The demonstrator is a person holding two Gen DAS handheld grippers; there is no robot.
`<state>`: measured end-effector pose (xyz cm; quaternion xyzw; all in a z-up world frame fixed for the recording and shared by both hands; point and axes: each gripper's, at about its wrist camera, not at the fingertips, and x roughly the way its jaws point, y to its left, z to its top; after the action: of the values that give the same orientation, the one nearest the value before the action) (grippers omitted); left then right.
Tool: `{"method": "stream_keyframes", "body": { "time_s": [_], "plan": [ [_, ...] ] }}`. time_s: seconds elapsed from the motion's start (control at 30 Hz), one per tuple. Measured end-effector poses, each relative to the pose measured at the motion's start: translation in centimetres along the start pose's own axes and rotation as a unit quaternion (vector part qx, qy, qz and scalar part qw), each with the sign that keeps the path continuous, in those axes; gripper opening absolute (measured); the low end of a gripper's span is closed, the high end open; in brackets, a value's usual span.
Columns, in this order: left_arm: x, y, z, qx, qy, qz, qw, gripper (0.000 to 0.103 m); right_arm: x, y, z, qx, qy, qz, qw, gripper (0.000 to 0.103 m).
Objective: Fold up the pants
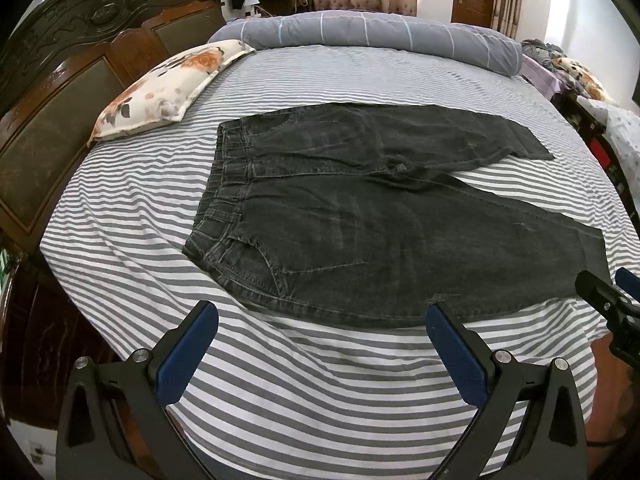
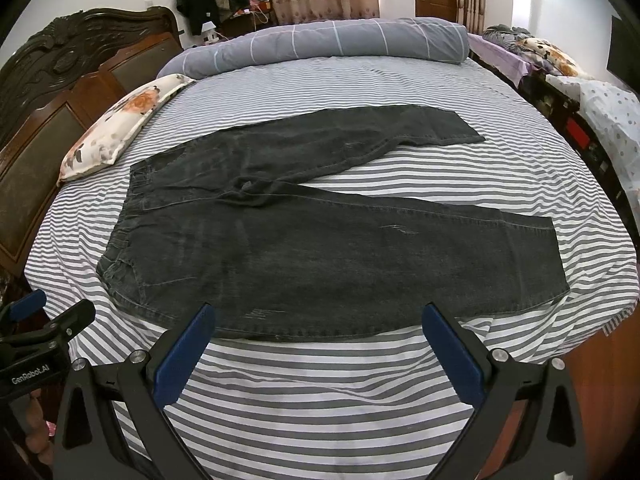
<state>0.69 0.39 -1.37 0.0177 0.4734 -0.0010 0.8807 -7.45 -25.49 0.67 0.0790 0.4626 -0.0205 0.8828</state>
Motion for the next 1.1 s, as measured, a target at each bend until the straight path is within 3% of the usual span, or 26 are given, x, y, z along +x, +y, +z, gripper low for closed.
{"method": "stream_keyframes", "body": {
  "time_s": [1.1],
  "plan": [
    [0.79,0.76,-0.31,-0.006,0.003,0.007,0.9999,0.103,0.66,-0.65,-0.25,0.006,0.002,-0.003,1.000,0.102]
  ]
}}
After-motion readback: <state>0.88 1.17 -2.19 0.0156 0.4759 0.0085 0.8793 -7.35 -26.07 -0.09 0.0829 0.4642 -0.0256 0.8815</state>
